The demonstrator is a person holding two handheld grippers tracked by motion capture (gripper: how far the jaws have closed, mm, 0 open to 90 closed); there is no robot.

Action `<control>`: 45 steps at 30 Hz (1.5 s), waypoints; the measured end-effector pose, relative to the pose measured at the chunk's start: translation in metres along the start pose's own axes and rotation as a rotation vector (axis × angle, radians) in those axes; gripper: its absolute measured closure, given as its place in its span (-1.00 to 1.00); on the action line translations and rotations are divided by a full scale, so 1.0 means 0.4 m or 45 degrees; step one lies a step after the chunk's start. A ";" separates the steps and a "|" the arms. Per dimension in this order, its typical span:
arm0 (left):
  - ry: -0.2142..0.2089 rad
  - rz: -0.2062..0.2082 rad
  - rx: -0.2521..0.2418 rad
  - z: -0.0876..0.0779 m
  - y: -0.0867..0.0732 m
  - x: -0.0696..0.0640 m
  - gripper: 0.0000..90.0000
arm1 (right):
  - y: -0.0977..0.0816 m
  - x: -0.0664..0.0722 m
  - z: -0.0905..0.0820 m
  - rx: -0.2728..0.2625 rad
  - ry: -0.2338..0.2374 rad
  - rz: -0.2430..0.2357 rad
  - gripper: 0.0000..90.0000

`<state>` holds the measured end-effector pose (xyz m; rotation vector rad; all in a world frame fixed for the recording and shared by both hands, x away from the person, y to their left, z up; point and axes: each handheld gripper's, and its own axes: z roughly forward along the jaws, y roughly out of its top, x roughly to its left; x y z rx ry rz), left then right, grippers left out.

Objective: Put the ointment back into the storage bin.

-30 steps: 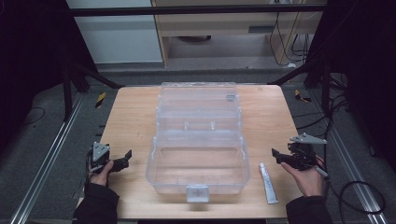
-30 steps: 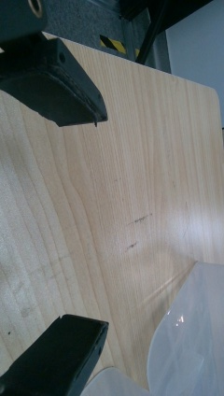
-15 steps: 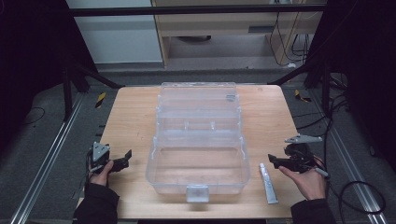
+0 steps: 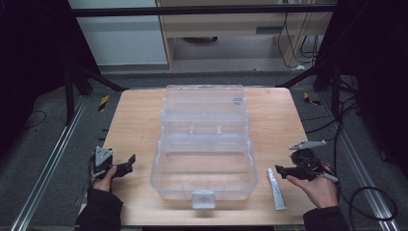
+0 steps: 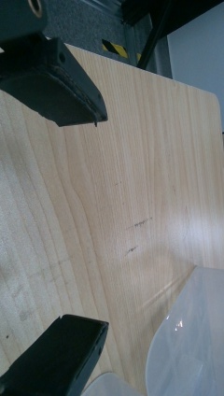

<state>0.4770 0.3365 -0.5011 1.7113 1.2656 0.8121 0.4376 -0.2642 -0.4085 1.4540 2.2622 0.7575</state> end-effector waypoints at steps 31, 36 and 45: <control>-0.005 -0.003 0.001 0.000 0.000 0.001 -0.97 | 0.000 0.044 0.074 0.336 0.067 -0.003 -0.01; -0.006 -0.005 0.001 0.000 0.000 0.001 -0.96 | 0.000 0.047 0.087 0.366 0.064 0.011 0.05; -0.009 -0.004 0.000 0.000 0.000 0.002 -0.97 | -0.004 0.047 0.115 0.415 0.092 0.072 0.15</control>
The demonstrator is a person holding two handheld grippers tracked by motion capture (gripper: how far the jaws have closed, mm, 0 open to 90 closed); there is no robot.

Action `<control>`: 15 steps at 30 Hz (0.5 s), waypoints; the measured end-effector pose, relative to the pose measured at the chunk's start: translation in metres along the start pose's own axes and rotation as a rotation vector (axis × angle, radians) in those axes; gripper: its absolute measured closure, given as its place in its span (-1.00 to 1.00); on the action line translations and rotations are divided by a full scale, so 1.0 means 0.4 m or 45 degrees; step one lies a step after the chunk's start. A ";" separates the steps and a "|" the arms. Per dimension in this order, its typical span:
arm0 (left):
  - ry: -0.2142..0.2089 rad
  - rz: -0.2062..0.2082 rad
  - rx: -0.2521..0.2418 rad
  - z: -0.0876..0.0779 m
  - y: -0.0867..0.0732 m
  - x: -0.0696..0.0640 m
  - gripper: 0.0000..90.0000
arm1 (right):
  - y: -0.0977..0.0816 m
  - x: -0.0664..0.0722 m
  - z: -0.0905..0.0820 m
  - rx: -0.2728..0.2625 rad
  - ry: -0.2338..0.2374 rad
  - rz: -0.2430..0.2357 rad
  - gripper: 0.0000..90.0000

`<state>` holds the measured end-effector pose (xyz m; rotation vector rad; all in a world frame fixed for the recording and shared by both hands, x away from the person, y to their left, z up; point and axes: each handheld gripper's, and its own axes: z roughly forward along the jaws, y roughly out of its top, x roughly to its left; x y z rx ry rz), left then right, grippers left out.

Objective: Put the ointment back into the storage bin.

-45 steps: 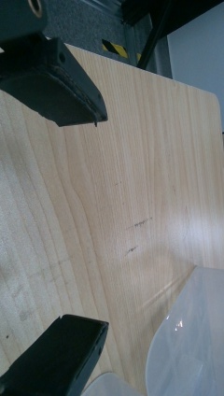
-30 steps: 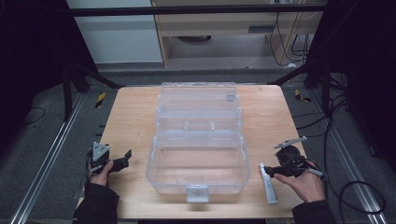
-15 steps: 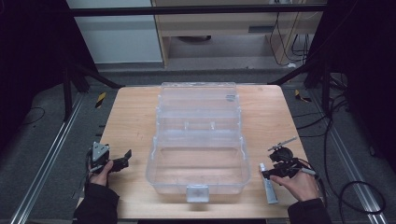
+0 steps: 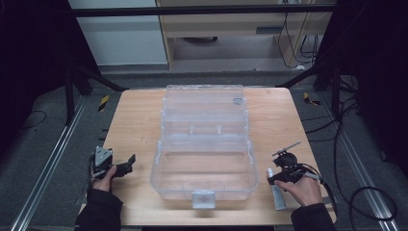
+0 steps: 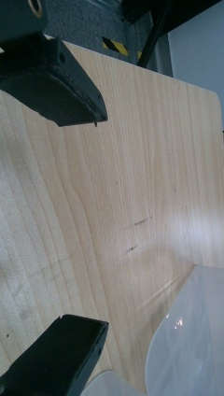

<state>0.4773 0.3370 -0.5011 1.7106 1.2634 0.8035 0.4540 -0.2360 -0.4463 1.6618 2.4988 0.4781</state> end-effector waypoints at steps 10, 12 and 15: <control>-0.002 -0.001 0.001 0.000 0.000 0.000 -0.97 | 0.003 0.004 0.027 0.049 -0.021 -0.005 0.24; -0.002 -0.001 0.001 0.000 0.000 0.000 -0.97 | 0.003 0.006 0.031 0.057 -0.023 -0.011 0.28; -0.001 0.000 0.001 0.000 0.000 0.000 -0.97 | 0.004 0.008 0.035 0.074 -0.033 -0.022 0.34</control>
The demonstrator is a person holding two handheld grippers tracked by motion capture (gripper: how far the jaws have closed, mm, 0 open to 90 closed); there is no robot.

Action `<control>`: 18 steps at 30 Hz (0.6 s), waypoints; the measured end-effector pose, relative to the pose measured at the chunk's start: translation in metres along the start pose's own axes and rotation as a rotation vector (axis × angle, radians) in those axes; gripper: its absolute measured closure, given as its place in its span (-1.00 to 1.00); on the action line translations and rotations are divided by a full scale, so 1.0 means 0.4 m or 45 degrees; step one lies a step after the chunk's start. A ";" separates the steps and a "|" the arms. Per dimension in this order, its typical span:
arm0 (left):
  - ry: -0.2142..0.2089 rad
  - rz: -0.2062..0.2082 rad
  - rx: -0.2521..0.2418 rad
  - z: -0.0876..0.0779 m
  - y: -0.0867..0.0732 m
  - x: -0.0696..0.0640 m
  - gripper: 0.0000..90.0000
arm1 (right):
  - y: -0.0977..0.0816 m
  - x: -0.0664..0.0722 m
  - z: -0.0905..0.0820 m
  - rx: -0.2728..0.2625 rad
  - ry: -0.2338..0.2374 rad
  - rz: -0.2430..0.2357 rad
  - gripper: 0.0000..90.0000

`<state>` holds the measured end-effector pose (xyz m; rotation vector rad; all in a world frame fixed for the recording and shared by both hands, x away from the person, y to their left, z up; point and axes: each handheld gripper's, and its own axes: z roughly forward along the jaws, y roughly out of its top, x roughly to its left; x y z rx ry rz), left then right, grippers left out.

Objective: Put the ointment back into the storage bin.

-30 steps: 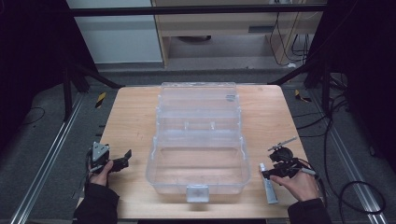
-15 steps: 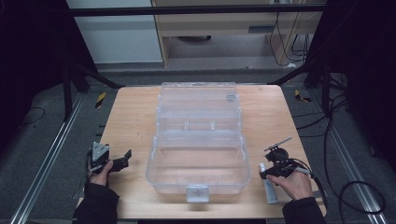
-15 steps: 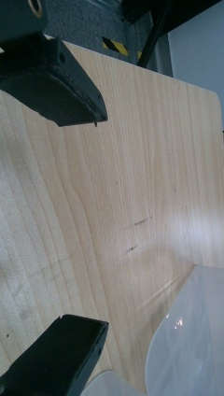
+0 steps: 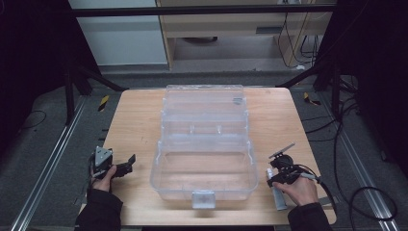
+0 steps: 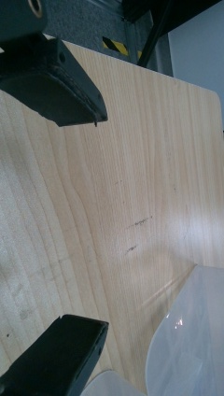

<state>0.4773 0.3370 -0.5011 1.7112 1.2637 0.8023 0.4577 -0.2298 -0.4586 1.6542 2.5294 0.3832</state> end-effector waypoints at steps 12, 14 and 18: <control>-0.002 -0.001 0.000 0.000 0.000 0.000 -0.97 | 0.006 0.007 0.019 0.044 -0.026 -0.040 0.52; -0.003 -0.001 0.000 0.000 0.000 0.000 -0.97 | 0.007 0.007 0.022 0.047 -0.029 -0.043 0.53; -0.002 -0.001 0.000 0.000 0.000 0.000 -0.97 | 0.008 0.008 0.024 0.052 -0.031 -0.047 0.53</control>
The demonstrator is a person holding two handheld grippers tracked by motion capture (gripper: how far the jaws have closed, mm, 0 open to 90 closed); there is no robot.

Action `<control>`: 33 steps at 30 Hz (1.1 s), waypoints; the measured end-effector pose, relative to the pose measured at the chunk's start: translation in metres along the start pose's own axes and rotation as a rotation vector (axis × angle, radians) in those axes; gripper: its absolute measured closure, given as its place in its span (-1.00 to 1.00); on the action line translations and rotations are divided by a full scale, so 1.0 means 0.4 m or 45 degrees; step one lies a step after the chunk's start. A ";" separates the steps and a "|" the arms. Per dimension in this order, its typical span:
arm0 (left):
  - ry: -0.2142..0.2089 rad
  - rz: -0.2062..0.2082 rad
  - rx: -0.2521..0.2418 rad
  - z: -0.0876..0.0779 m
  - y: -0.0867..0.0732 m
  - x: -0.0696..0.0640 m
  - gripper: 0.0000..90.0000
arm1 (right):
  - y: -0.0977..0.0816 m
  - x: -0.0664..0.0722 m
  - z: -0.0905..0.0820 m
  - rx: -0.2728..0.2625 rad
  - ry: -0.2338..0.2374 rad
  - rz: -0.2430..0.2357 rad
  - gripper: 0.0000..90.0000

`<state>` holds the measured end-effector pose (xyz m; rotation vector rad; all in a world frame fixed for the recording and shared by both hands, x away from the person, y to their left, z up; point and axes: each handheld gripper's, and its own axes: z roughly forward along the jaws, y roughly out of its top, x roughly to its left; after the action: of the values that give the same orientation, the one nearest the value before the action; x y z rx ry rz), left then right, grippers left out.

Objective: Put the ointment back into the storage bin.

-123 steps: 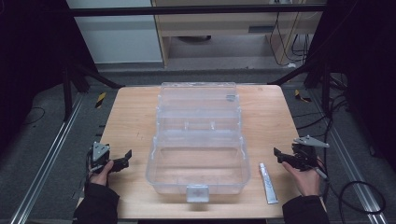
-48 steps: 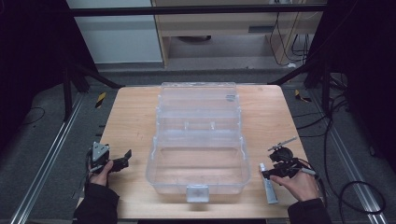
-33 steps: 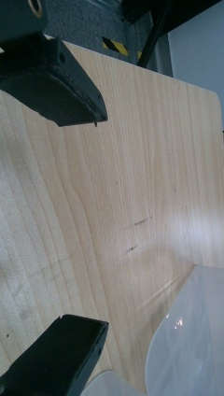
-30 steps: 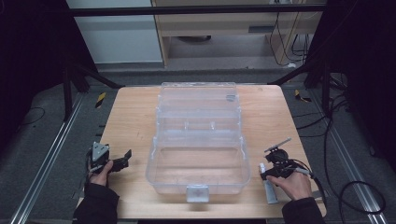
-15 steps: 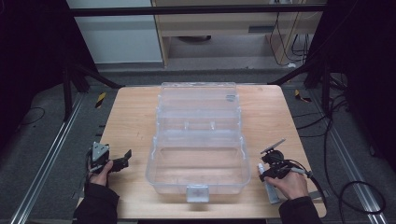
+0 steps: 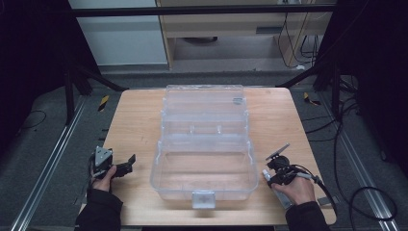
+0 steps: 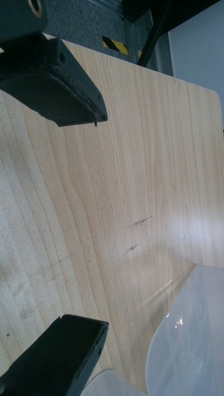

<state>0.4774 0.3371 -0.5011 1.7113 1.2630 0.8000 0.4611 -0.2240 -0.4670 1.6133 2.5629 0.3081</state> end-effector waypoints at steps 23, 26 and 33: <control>0.001 -0.002 0.003 0.001 0.000 0.000 -0.97 | 0.000 -0.030 -0.068 -0.070 0.046 0.007 0.55; 0.002 -0.001 0.004 0.001 0.000 0.000 -0.97 | 0.006 -0.030 -0.092 -0.108 0.056 0.007 0.55; 0.002 -0.001 0.007 0.002 0.001 0.000 -0.97 | 0.026 -0.041 -0.134 -0.208 0.052 0.005 0.55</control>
<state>0.4781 0.3370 -0.5011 1.7149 1.2680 0.7984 0.4672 -0.2407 -0.4130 1.5702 2.4899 0.5410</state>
